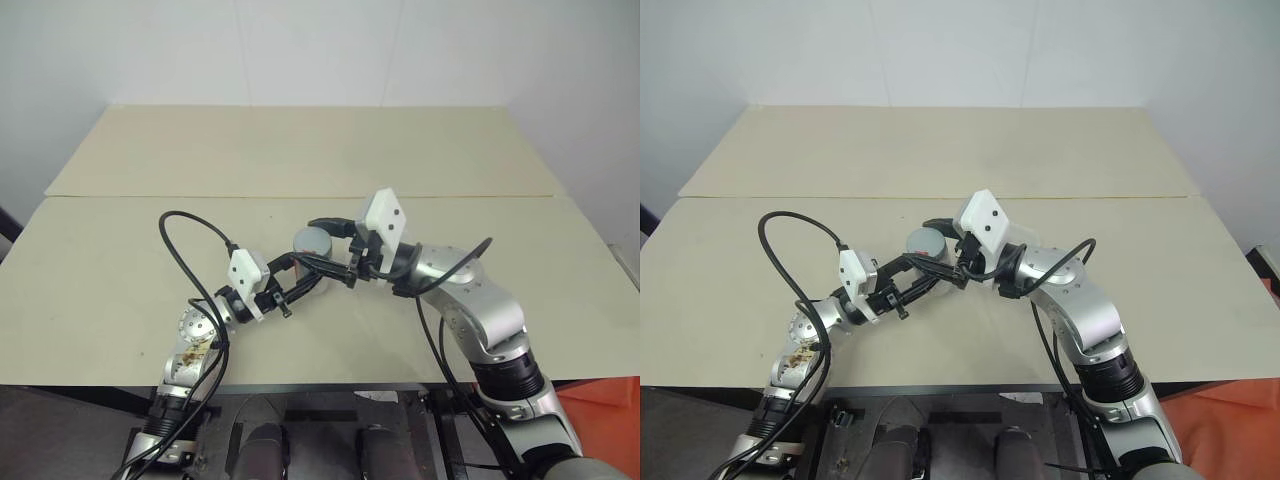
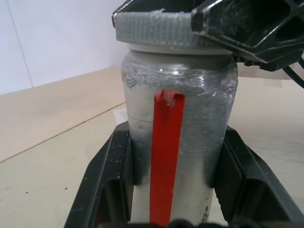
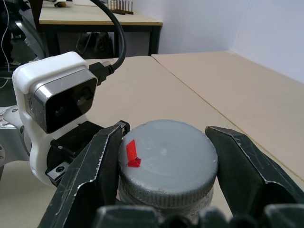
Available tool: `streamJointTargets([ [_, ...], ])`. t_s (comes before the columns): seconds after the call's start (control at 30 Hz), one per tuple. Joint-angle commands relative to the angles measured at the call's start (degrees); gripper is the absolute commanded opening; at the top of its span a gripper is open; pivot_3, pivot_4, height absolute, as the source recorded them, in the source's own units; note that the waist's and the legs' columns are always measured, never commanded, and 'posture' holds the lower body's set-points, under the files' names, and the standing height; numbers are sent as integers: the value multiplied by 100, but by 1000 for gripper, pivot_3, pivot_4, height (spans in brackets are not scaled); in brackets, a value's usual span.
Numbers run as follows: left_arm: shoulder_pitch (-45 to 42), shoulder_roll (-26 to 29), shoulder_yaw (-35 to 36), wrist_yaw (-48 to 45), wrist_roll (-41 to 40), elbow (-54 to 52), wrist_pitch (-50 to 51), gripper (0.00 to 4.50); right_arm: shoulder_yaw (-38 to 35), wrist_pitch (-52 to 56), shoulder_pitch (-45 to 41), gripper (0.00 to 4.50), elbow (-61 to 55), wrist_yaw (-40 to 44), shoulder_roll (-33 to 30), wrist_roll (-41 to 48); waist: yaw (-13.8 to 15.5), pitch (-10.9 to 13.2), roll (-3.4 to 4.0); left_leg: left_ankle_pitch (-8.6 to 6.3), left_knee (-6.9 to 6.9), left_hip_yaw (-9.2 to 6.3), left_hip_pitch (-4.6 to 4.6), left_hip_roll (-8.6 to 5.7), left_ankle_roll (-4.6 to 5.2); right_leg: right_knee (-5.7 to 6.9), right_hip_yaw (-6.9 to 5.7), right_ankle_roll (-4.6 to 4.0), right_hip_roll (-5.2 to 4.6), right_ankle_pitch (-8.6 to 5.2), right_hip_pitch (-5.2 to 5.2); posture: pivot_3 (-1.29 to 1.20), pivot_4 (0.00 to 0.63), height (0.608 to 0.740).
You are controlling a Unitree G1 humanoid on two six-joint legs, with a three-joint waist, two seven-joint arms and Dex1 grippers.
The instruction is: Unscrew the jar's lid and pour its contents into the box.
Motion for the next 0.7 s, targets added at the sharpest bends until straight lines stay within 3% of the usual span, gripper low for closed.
streamJointTargets([
  [0.03,-20,29,-2,-30,-3,-131,-115,1884,-181,126,-37,2763,-192,50,37,261,0,0,0,0,0,0,0,0,0,0,0,0,0,0,0,0,150,740],
  [0.53,9,76,-40,-53,81,-114,-144,1884,-382,400,-43,2763,-430,111,148,889,-2,0,0,0,-1,-7,0,0,0,-1,0,0,0,0,0,0,150,740],
  [0.7,25,80,-35,-40,84,-140,-136,1884,-633,219,-107,2763,-280,-276,242,785,-1,0,0,0,-1,-10,0,0,0,0,0,0,-1,0,0,0,150,740],
])
